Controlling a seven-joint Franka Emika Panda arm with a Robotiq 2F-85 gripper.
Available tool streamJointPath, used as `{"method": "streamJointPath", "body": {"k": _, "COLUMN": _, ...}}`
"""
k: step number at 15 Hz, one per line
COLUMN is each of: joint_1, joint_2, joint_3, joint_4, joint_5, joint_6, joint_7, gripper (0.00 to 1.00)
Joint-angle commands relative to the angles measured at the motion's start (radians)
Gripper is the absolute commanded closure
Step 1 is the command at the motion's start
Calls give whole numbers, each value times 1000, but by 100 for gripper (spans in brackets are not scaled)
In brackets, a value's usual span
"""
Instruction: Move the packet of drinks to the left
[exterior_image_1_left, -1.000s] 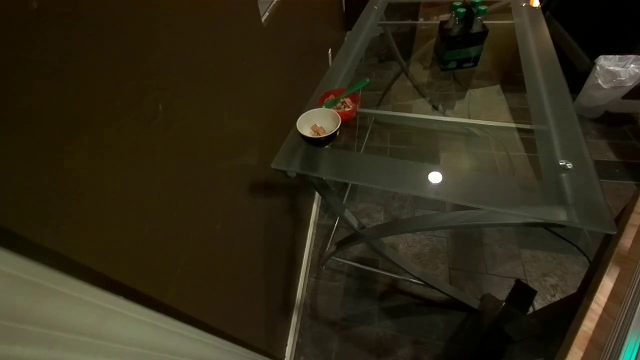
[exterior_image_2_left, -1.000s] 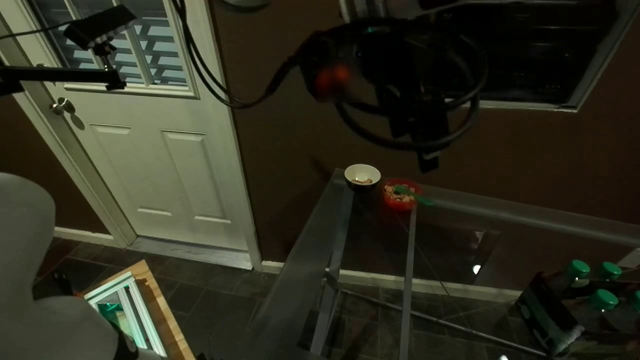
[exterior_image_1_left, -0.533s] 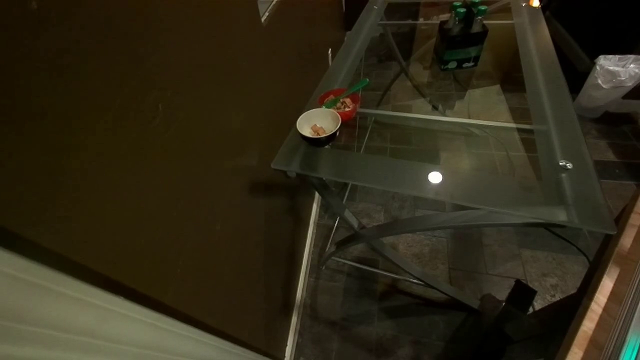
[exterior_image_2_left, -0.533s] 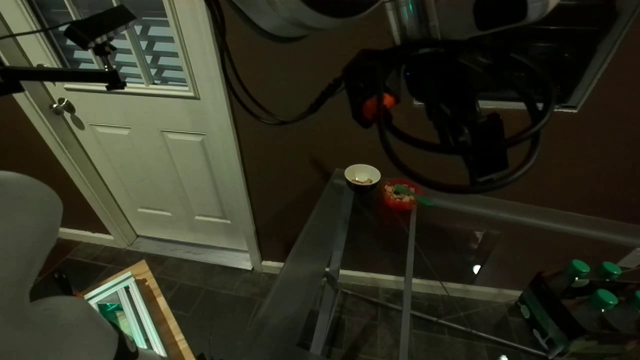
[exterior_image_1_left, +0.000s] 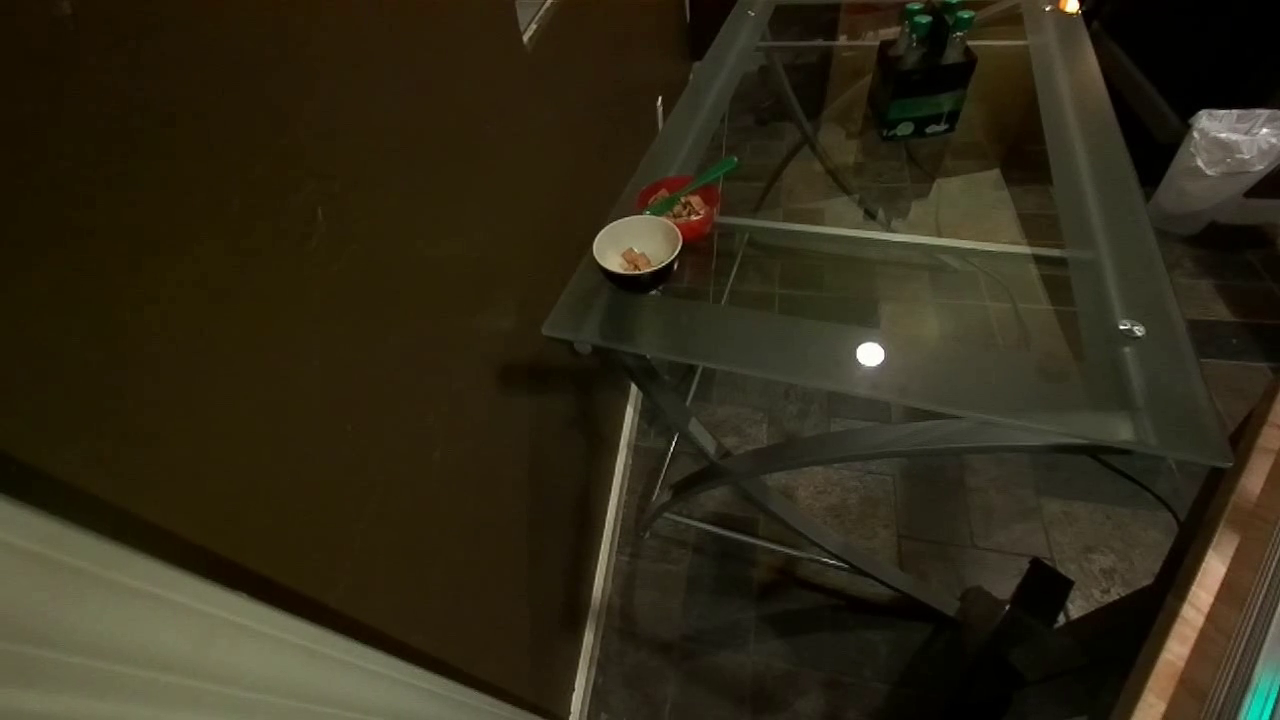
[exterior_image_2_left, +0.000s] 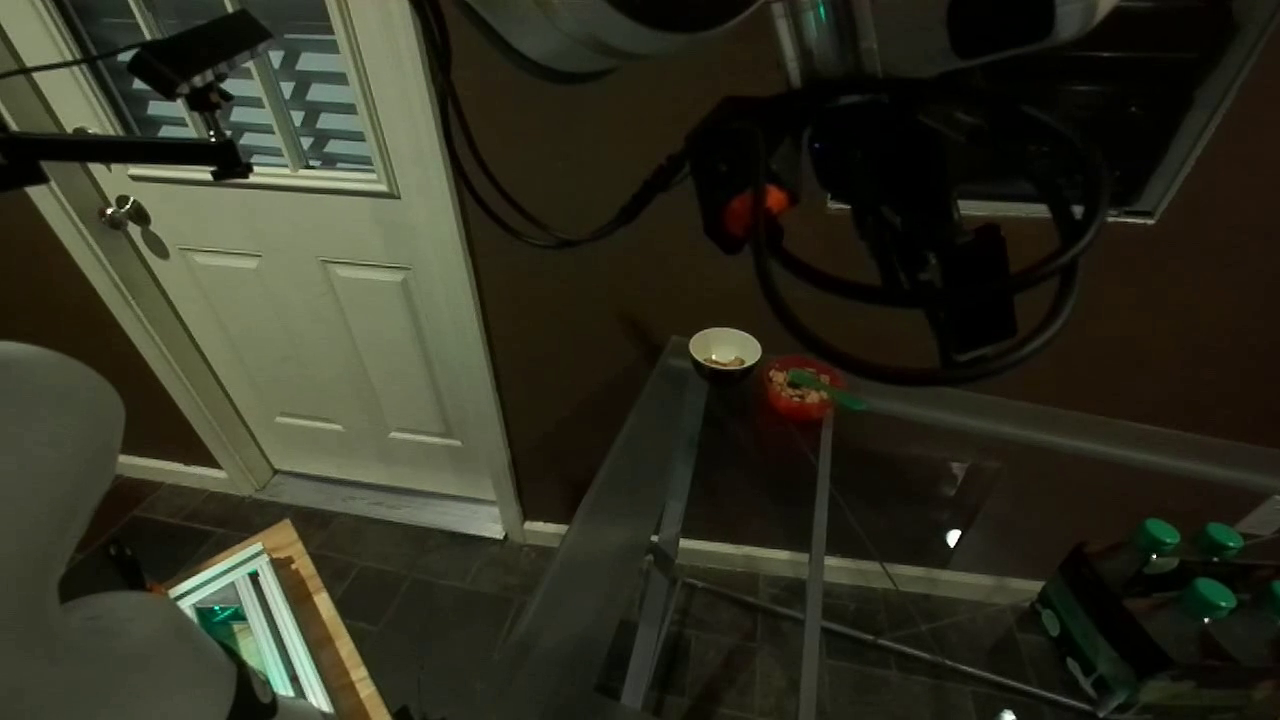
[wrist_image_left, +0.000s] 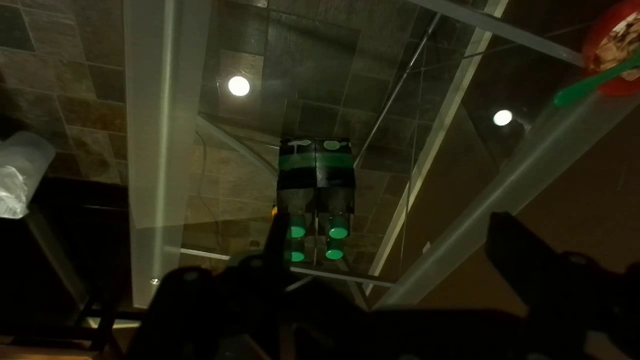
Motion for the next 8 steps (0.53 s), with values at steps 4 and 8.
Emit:
{"method": "streamJointPath", "body": {"k": 4, "joint_1": -34, "joint_2": 148, "joint_3": 2, "joint_4": 108, "joint_5": -106, "joint_6": 21, "joint_7": 264, "gripper": 0}}
{"method": "streamJointPath", "body": {"k": 8, "joint_1": -22, "joint_2": 283, "joint_3": -43, "joint_4": 213, "joint_5": -213, "joint_6": 49, "joint_7": 446, "gripper": 0}}
